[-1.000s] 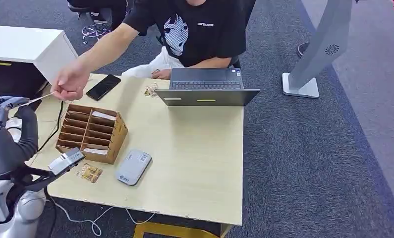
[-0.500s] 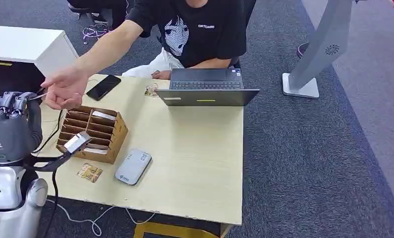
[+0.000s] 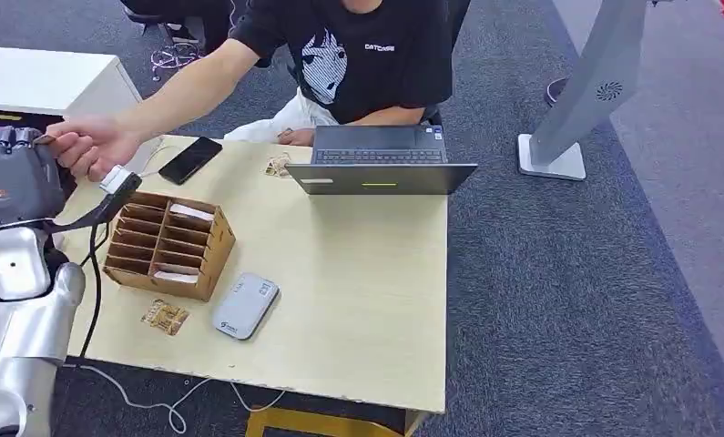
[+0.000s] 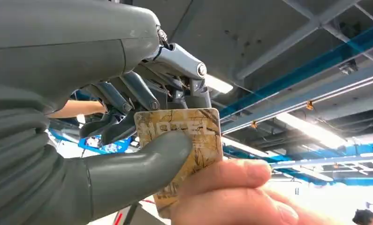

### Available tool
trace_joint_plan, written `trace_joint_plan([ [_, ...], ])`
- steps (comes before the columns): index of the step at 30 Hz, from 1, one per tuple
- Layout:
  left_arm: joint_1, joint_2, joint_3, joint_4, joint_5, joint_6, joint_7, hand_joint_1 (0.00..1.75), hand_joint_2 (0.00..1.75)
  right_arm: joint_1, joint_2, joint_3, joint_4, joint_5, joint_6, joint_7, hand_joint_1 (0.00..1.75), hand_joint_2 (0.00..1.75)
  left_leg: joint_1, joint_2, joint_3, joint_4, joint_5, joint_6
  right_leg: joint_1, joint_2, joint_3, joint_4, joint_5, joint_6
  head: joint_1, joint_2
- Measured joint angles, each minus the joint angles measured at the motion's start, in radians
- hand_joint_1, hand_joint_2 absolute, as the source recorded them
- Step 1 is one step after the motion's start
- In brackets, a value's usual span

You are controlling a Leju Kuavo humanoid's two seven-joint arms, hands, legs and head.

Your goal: Pass the card to the sensor for recognition and then transmit it.

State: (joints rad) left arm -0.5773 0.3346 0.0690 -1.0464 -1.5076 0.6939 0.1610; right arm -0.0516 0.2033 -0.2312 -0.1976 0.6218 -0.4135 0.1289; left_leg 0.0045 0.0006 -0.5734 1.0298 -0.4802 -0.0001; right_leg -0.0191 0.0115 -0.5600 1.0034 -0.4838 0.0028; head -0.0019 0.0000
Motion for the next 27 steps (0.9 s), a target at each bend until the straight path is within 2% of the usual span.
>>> trace_joint_plan([
  [17, -0.030, -0.009, -0.002, 0.048, 0.001, 0.001, -0.006, 1.75, 1.75, -0.001, -0.001, -0.013, 0.000, -0.002, -0.002, -0.005, 0.00, 1.75, 0.000, 0.009, -0.001, 0.000, -0.001, -0.001, 0.000, 0.010, -0.004, 0.000, 0.000, 0.000, 0.000, 0.000],
  [21, -0.034, -0.010, -0.002, 0.048, 0.010, 0.001, -0.028, 1.75, 1.75, -0.001, -0.003, -0.019, 0.000, -0.004, -0.007, -0.005, 0.00, 1.75, 0.000, 0.016, -0.001, 0.000, -0.003, -0.001, 0.000, 0.016, -0.006, 0.000, 0.001, 0.000, 0.000, 0.000],
  [27, -0.040, -0.047, -0.002, 0.048, 0.011, 0.001, -0.048, 1.75, 1.75, 0.002, -0.012, -0.039, 0.000, -0.021, -0.012, -0.017, 0.00, 1.75, 0.000, 0.016, -0.001, 0.000, -0.004, -0.001, 0.000, 0.017, -0.006, 0.000, 0.000, 0.000, 0.000, 0.000],
])
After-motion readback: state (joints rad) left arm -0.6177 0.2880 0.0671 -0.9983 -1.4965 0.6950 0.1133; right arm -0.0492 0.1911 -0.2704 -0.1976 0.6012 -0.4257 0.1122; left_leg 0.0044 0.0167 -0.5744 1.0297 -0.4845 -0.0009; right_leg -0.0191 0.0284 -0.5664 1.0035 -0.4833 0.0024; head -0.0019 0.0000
